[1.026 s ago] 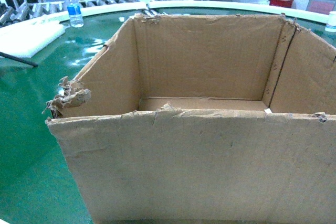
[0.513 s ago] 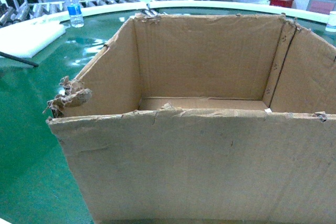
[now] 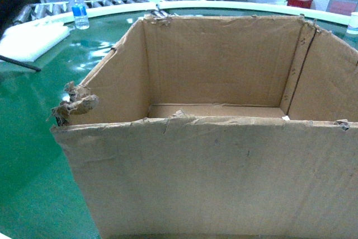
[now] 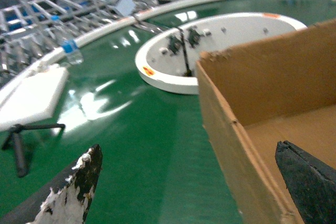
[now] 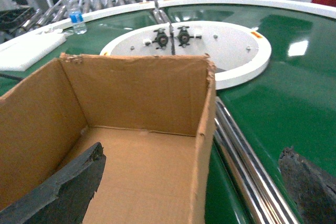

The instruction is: Sort boxes to right shelf from conveyor

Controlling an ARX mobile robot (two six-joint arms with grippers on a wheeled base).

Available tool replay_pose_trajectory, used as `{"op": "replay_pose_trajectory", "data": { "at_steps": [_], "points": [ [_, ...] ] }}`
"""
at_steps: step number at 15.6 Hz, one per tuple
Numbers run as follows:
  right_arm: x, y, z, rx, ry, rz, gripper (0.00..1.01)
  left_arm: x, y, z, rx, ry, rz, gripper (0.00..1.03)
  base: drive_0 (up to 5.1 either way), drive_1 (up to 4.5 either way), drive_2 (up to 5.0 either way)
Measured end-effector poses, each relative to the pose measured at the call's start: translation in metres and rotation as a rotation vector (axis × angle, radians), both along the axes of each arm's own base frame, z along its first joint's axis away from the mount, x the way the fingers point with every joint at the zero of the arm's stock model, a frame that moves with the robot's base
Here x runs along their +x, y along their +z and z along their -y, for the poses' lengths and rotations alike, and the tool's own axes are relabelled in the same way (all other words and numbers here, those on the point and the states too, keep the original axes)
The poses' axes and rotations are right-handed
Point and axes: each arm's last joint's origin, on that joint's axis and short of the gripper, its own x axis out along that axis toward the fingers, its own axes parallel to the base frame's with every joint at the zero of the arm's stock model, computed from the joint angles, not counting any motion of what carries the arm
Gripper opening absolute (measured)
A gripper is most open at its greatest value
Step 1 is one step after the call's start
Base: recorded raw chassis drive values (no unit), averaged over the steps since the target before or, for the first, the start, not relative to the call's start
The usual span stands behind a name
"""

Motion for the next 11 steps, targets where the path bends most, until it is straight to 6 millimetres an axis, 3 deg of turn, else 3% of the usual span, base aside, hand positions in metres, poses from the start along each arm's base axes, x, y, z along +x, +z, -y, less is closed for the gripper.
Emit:
{"op": "replay_pose_trajectory", "data": {
  "at_steps": [2,4,6,8,11],
  "points": [
    [0.033,0.026,-0.014,-0.025,0.075,-0.01,0.98,0.029,0.011,0.021,-0.042,-0.045,-0.024,0.98,0.0,0.0,0.0],
    [0.055,0.032,-0.023,-0.065,0.133,-0.112,0.98,0.048,0.016,0.027,-0.074,0.033,-0.074,0.98,0.0,0.0,0.0],
    [0.075,0.013,-0.027,-0.132,0.162,-0.254,0.98,0.055,0.002,0.036,-0.082,0.049,-0.161,0.98,0.0,0.0,0.0],
    [0.096,-0.016,-0.018,-0.151,0.131,-0.372,0.98,0.063,-0.005,0.043,-0.096,0.043,-0.203,0.98,0.0,0.0,0.0],
    [0.111,-0.034,-0.008,-0.148,0.115,-0.46,0.98,0.068,-0.005,0.048,-0.097,0.042,-0.195,0.98,0.0,0.0,0.0]
  ]
}}
